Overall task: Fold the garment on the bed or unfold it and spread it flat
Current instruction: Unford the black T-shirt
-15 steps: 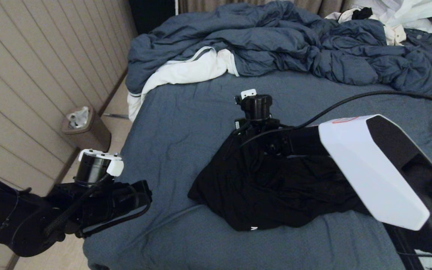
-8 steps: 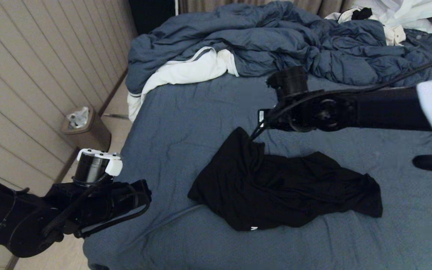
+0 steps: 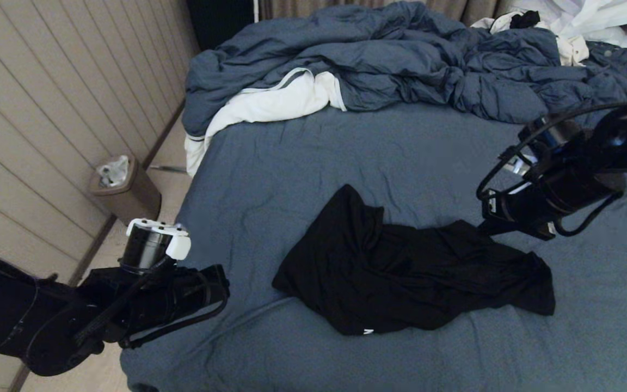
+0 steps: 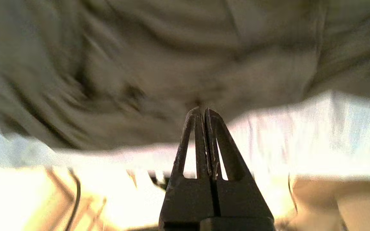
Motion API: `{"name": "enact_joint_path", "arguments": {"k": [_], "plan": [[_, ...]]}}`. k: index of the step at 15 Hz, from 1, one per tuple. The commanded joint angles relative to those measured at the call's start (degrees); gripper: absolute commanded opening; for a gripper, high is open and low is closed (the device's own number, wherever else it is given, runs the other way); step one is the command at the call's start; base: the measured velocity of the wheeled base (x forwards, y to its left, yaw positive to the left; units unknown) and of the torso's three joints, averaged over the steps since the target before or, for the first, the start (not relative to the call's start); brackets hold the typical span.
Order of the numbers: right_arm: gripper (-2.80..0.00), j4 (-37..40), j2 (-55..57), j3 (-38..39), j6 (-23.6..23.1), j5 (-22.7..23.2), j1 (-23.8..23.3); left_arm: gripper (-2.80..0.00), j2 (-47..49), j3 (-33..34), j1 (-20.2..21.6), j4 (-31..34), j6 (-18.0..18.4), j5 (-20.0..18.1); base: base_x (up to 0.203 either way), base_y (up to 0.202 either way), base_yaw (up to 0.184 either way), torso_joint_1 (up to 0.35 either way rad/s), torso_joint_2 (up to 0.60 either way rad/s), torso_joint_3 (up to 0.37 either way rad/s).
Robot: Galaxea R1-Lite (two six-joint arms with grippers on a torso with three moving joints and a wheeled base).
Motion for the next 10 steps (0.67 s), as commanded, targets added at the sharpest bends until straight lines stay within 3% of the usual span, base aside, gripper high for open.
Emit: {"name": "enact_joint_path", "arguments": {"k": [1,3,6,10], "plan": [[-2.80,0.11,0.28,6.66,-1.07,1.14,-0.43,-2.80,0.77,-0.97,-2.39,-0.16,-0.71,1.61,0.000,0.000,0.000,0.000,0.00,0.000],[-2.80,-0.08,0.96,9.69,-2.49,2.92,4.29,-2.80,-0.21,0.00,-3.66,-0.22,-0.81,3.67,0.000,0.000,0.000,0.000,0.00,0.000],[-2.80,-0.12,3.63,9.64,-3.43,3.67,12.92,-2.80,-0.54,1.74,-4.89,-0.24,-1.69,3.86,0.000,0.000,0.000,0.000,0.00,0.000],[-2.80,-0.12,9.31,3.18,-3.27,3.40,20.78,-2.80,-0.81,2.18,-5.41,-0.31,-1.96,3.96,0.000,0.000,0.000,0.000,0.00,0.000]]}}
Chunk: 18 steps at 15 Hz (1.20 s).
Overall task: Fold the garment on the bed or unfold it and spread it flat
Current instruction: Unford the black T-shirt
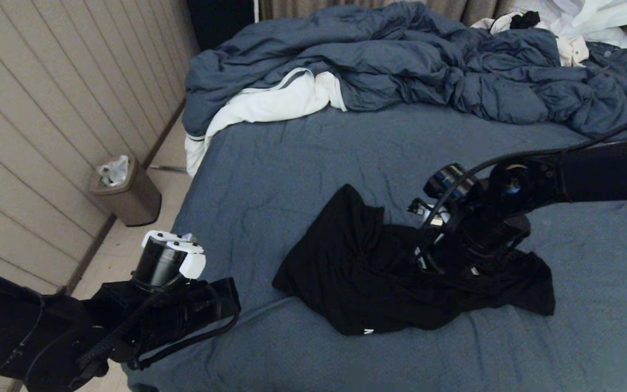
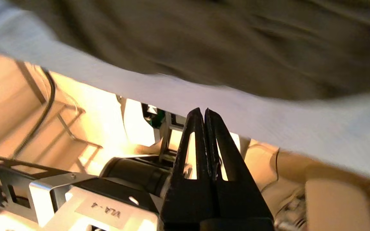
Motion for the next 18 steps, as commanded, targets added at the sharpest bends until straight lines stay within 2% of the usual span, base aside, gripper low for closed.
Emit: {"name": "enact_joint_path", "arguments": {"k": [1,2,5,13,18], "plan": [[-2.80,0.38,5.16,-3.81,0.27,-0.09,2.59,-2.80,0.09,0.11,-0.13,-0.17,-0.26,-0.01,0.000,0.000,0.000,0.000,0.00,0.000],[0.00,0.34,6.72,-4.94,0.39,-0.41,3.10,-2.80,0.26,0.11,-0.15,-0.17,-0.26,-0.02,0.000,0.000,0.000,0.000,0.00,0.000],[0.00,0.04,11.42,-8.91,0.60,-4.21,5.58,-2.80,0.14,0.11,-0.22,-0.17,-0.26,-0.02,0.000,0.000,0.000,0.000,0.00,0.000],[0.00,-0.04,17.97,-21.85,0.56,-4.76,7.40,-2.80,0.71,0.20,-0.23,-0.17,-0.26,-0.10,0.000,0.000,0.000,0.000,0.00,0.000],[0.00,0.08,18.30,-25.69,-0.05,-6.22,6.92,-2.80,1.23,0.11,-0.38,-0.17,-0.26,-0.19,0.000,0.000,0.000,0.000,0.00,0.000]]}}
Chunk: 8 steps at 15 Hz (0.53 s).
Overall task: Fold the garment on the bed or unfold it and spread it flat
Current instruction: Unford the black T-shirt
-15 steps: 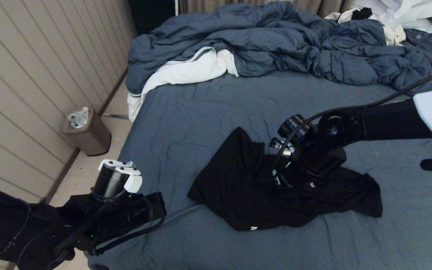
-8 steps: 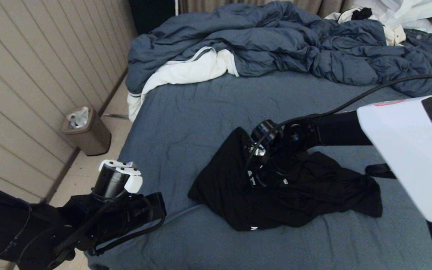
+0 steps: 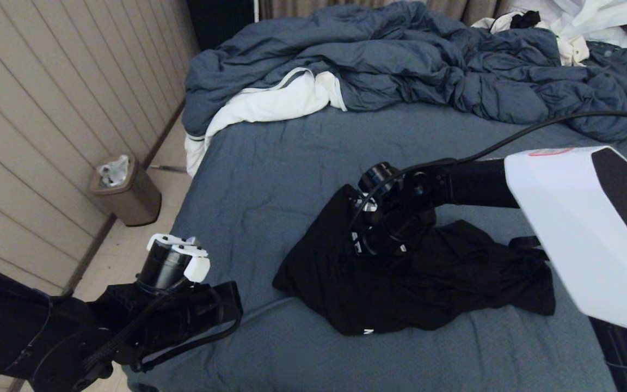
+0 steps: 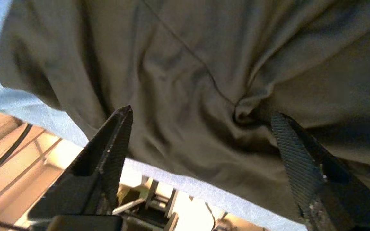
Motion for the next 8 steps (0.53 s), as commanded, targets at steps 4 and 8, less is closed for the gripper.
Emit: {"name": "enact_joint_path", "arguments": {"k": [4,8], "plan": [[0.00,0.26,2.47,0.33,-0.07,-1.63,2.14,-2.80,1.11,-0.02,-0.09,-0.65,-0.26,0.15,0.000,0.000,0.000,0.000,0.00,0.000],[-2.80,0.05,4.08,0.92,-0.60,-4.53,3.01,-2.80,1.22,0.06,-0.27,-1.05,-0.26,0.24,0.000,0.000,0.000,0.000,0.00,0.000]]}}
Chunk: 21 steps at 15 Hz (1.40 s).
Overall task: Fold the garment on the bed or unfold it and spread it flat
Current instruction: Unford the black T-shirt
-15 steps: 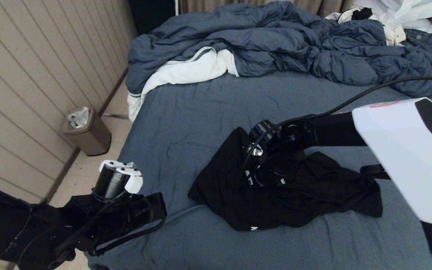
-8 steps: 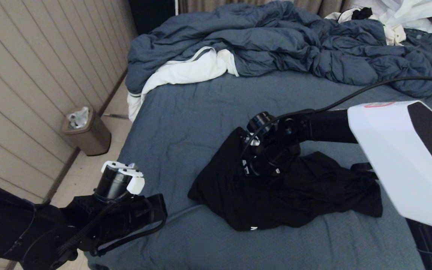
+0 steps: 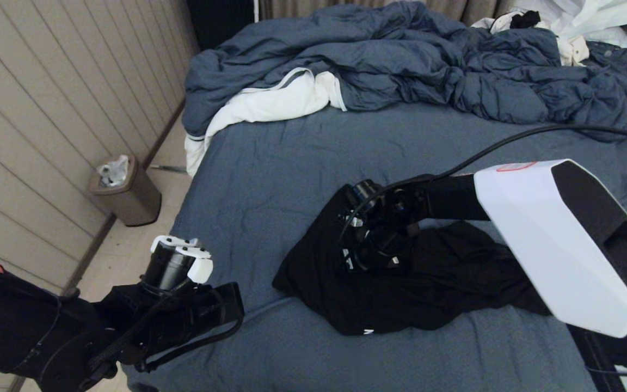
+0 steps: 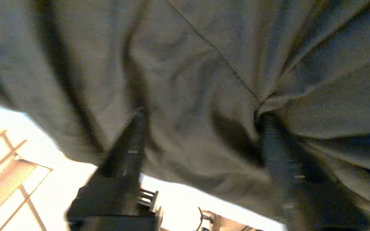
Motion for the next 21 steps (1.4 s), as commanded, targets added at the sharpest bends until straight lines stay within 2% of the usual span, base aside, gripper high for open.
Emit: {"name": "enact_joint_path", "arguments": {"k": [1,4,10,14,15,17,18,21], "plan": [[-2.80,0.22,0.61,0.01,-0.04,-0.29,0.52,-2.80,0.00,0.11,-0.11,-0.21,-0.24,0.07,0.000,0.000,0.000,0.000,0.00,0.000],[-2.80,0.39,-0.75,0.68,0.05,-0.92,1.50,-2.80,0.00,0.11,-0.20,-0.21,-0.24,0.07,0.000,0.000,0.000,0.000,0.00,0.000],[-2.80,-0.75,-10.62,12.00,0.05,-1.48,4.61,-2.80,-0.18,0.29,-0.63,-0.65,-0.24,0.24,0.000,0.000,0.000,0.000,0.00,0.000],[-2.80,-8.35,-16.05,25.65,-0.03,-3.94,6.59,-2.80,-0.09,0.38,-1.13,-0.65,-0.24,0.33,0.000,0.000,0.000,0.000,0.00,0.000],[-2.80,-12.28,-16.33,27.85,-0.05,-4.84,6.72,-2.80,0.00,0.38,-1.34,-0.65,-0.24,0.33,0.000,0.000,0.000,0.000,0.00,0.000],[-2.80,-13.82,-15.35,28.36,-0.04,-5.25,6.15,-2.80,0.09,0.38,-1.43,-0.65,-0.33,0.42,0.000,0.000,0.000,0.000,0.00,0.000],[0.00,-13.91,-14.82,28.32,-0.04,-5.49,6.07,-2.80,0.18,0.38,-1.34,-0.65,-0.32,0.42,0.000,0.000,0.000,0.000,0.00,0.000],[0.00,-15.24,-14.20,28.31,-0.13,-6.91,6.15,-2.80,0.18,0.38,-1.43,-0.65,-0.31,0.42,0.000,0.000,0.000,0.000,0.00,0.000]]}}
